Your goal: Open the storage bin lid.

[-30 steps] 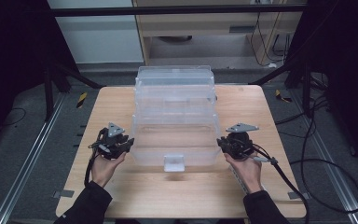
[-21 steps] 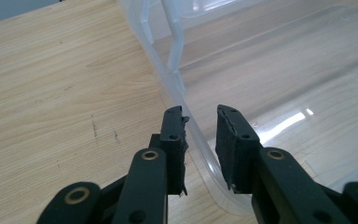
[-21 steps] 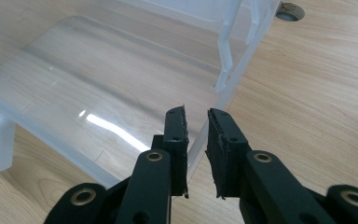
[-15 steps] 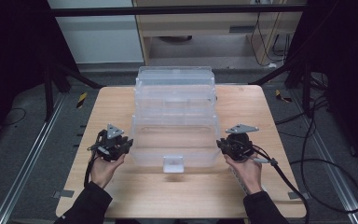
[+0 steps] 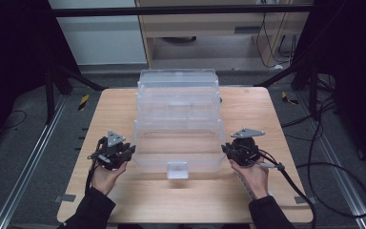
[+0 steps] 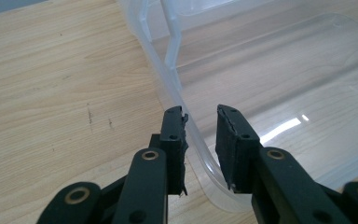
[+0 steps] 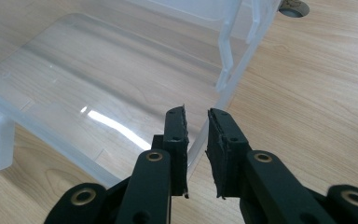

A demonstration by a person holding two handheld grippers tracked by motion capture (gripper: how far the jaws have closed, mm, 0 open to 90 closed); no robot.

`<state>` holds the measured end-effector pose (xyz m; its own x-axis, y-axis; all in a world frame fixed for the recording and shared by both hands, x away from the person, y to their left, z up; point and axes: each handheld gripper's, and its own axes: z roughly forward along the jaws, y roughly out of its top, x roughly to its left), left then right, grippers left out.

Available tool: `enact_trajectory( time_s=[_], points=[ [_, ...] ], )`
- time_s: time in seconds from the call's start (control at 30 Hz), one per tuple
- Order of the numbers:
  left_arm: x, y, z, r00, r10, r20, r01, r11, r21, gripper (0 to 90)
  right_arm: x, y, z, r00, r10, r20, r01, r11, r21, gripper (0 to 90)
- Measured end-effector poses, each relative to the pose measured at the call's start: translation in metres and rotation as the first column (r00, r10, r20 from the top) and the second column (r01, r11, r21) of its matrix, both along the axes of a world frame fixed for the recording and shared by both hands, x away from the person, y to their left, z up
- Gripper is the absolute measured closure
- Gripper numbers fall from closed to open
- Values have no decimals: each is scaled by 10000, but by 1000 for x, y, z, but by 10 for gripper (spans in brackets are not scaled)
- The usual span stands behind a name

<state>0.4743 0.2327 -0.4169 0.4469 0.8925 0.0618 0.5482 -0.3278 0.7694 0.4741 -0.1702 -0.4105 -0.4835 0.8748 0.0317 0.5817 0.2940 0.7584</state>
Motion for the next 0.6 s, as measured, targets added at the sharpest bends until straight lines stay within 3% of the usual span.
enact_trajectory(
  time_s=[0.17, 0.33, 0.6],
  points=[
    [0, 0, 0, 10000, -58, 56, 58, 10000, 74, 716, 0, 0, 0, 10000, -52, -20, 52, 10000, 24, 780],
    [4, 3, -2, 9998, -160, -133, 158, 9997, -168, 675, 0, 0, 0, 9999, -62, -81, 63, 9999, 86, 777],
    [2, 6, 5, 9997, -157, 176, 162, 9994, -296, 599, 1, -1, 2, 10000, 11, 24, -11, 9996, 299, 722]
  ],
)
